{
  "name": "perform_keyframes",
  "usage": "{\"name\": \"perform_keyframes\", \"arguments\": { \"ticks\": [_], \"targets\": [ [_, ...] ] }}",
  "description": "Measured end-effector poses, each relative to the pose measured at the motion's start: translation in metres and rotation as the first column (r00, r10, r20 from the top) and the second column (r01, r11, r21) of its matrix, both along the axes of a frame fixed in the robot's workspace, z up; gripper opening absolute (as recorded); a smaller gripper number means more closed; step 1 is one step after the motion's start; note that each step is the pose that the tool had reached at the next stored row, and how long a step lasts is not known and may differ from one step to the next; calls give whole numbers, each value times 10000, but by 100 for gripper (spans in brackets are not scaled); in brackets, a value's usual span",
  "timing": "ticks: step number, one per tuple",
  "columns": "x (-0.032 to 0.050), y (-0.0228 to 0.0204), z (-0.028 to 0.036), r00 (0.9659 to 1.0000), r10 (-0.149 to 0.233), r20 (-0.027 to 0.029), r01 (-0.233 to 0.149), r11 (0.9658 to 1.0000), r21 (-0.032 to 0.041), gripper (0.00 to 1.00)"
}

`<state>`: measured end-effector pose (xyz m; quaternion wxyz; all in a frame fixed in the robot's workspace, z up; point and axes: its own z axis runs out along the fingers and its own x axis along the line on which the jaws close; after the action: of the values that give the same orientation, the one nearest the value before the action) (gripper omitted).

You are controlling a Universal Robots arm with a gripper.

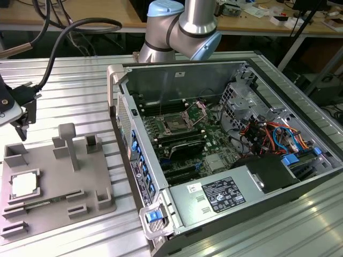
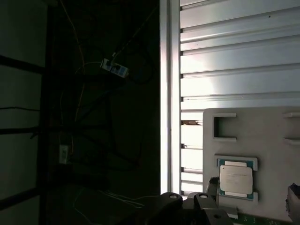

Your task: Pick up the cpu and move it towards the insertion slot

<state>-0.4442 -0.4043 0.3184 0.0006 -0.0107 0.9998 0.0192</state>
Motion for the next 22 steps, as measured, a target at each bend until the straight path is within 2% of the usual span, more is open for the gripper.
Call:
{"name": "perform_keyframes", "arguments": {
  "ticks": [3,9,13,17,22],
  "targets": [
    [-6,-39,-84,9999,142,-5,-142,9999,2,60],
    [-26,-111,-201,9998,220,-2,-220,9998,34,60],
    [-28,-126,-262,9998,219,-2,-219,9997,60,60],
    [-29,-137,-301,9998,220,-4,-220,9997,72,60],
    [-28,-137,-308,9998,220,-1,-220,9997,85,60]
  ]
}}
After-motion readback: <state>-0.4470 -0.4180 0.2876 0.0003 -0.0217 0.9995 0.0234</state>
